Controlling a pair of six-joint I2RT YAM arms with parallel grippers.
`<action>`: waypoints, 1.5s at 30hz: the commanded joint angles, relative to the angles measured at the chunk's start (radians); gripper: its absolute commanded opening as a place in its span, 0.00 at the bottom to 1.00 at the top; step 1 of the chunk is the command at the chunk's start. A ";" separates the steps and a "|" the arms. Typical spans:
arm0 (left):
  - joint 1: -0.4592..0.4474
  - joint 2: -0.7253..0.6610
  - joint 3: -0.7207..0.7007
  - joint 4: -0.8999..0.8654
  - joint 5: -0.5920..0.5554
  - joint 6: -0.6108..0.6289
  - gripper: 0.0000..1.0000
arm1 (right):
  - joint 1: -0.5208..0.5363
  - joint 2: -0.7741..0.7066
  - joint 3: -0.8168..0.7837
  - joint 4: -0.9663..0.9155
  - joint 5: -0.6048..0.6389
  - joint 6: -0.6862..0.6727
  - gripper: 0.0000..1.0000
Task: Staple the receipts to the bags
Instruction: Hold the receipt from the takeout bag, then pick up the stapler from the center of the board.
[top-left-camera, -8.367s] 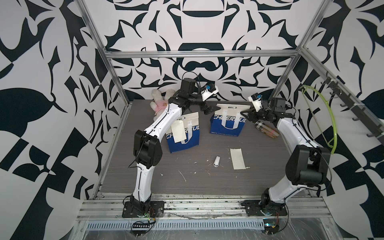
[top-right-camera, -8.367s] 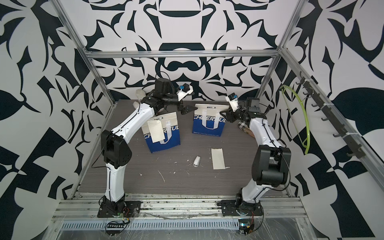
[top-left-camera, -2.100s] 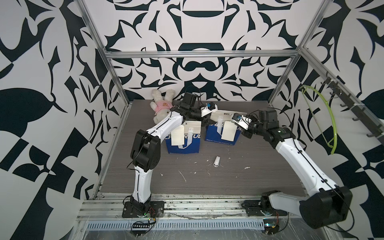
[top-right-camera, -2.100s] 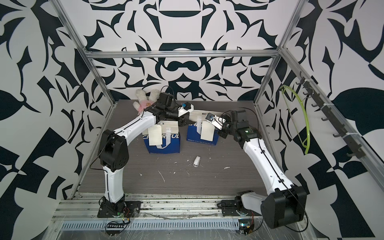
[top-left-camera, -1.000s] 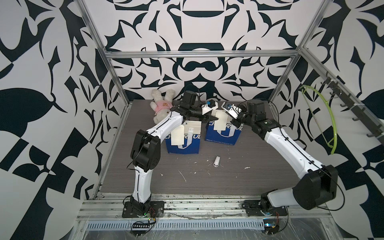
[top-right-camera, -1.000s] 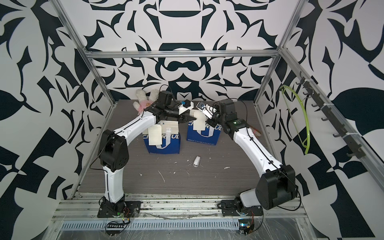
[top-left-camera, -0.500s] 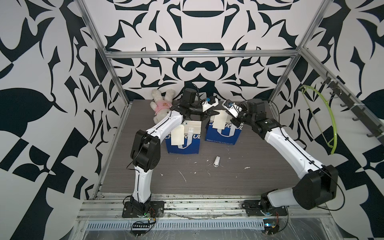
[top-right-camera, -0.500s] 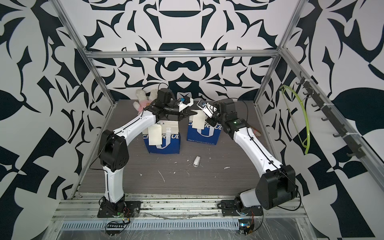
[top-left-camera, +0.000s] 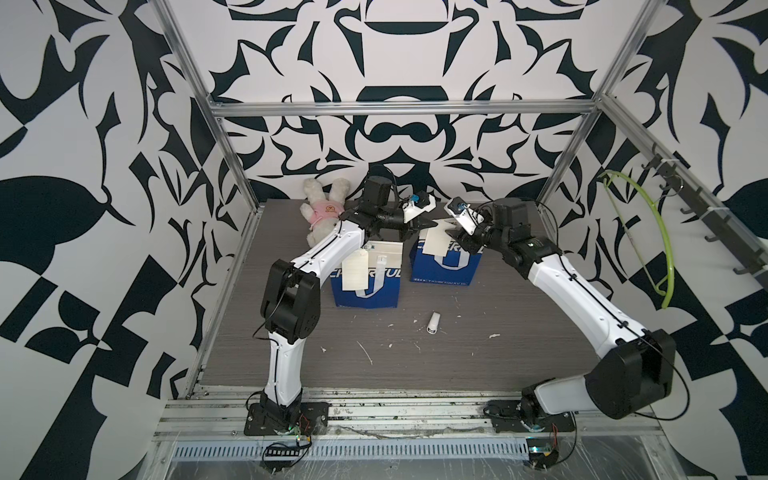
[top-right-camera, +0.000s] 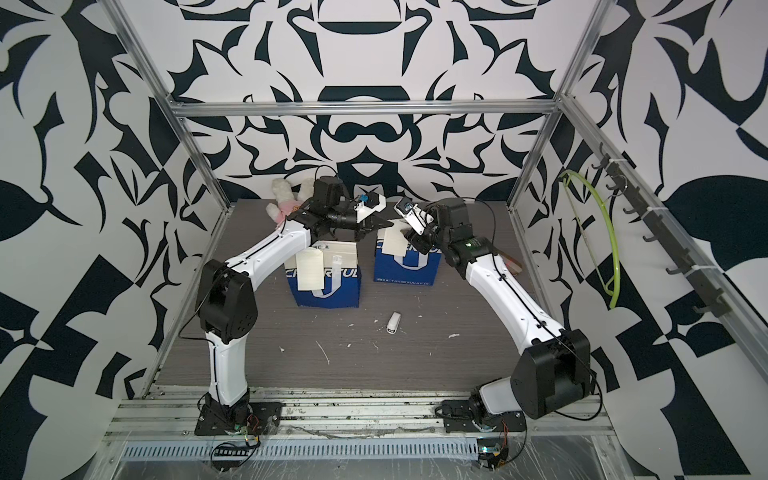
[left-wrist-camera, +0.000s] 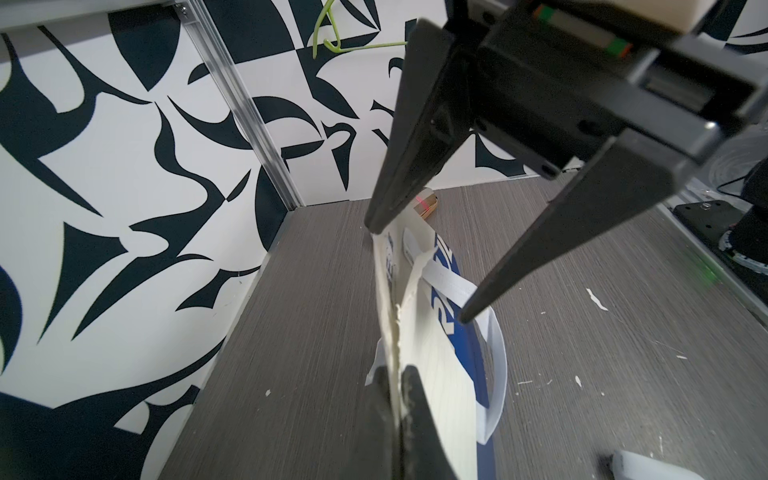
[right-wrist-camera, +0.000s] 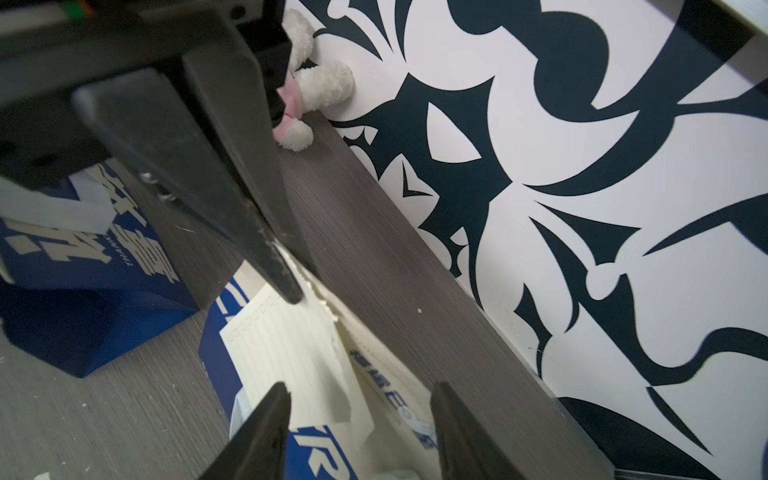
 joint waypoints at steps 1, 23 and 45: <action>0.002 0.010 0.014 -0.025 -0.011 0.012 0.00 | 0.000 -0.125 0.003 -0.015 0.060 0.209 0.78; 0.002 0.004 -0.111 0.302 -0.308 -0.183 0.00 | 0.344 -0.271 -0.447 -0.315 0.373 1.455 0.81; 0.001 -0.021 -0.134 0.272 -0.320 -0.125 0.00 | 0.400 0.178 -0.318 -0.216 0.265 1.494 0.74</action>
